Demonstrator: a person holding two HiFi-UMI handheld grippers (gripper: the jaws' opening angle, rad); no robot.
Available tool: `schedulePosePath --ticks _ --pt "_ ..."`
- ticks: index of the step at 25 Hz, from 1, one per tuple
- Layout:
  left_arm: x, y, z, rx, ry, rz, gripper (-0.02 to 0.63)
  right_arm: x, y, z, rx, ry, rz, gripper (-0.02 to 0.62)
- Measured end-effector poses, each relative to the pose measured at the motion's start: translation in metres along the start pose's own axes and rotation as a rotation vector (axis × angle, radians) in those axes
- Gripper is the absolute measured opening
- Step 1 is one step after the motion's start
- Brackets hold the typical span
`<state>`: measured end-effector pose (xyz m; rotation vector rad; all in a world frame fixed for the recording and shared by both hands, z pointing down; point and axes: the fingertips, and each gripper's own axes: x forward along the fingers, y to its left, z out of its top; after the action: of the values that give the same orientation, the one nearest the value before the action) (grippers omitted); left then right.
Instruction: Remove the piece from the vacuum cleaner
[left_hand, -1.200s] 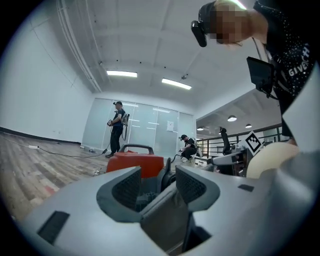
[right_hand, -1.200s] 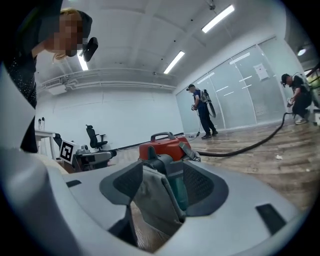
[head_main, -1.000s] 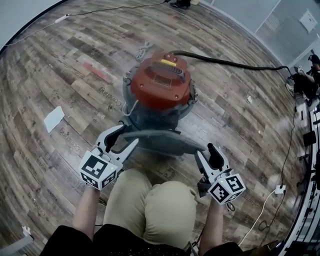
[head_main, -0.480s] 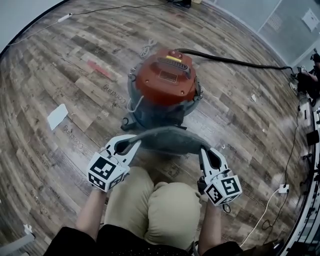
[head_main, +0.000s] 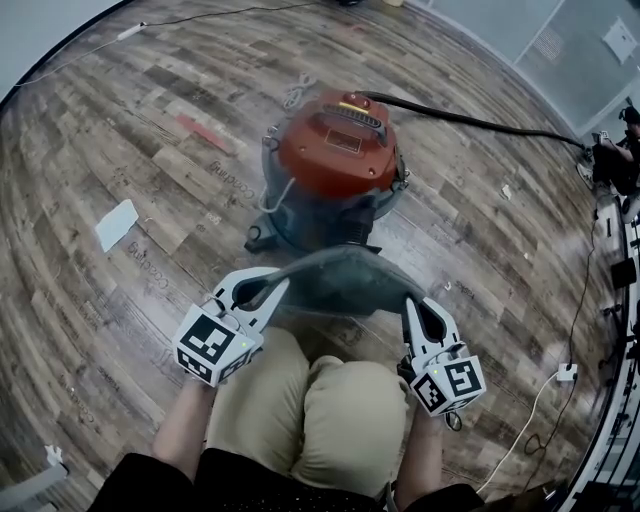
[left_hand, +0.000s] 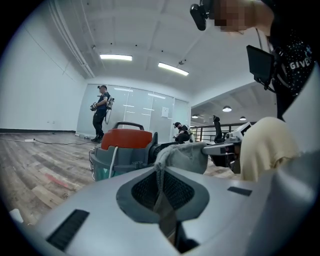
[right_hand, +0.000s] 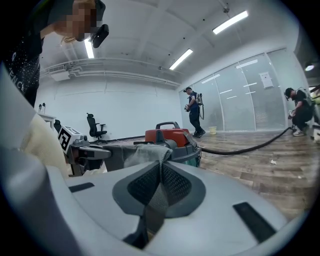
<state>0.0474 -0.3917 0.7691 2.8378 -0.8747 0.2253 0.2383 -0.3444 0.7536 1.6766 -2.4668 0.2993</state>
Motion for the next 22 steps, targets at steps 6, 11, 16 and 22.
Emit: schedulePosePath --ticks 6,11,16,22 --pt "-0.004 -0.004 0.0 0.007 -0.007 0.002 0.018 -0.006 0.007 -0.003 -0.002 -0.001 -0.006 0.023" --pt "-0.022 -0.01 0.0 -0.041 -0.044 -0.022 0.02 -0.027 0.003 -0.003 0.041 -0.026 -0.014 0.023" --pt "-0.015 -0.01 0.001 -0.025 -0.062 0.003 0.02 -0.025 -0.001 -0.003 0.013 -0.037 -0.025 0.023" --pt "-0.002 -0.007 0.02 -0.097 -0.138 0.019 0.208 -0.016 -0.005 0.01 0.112 -0.114 -0.001 0.18"
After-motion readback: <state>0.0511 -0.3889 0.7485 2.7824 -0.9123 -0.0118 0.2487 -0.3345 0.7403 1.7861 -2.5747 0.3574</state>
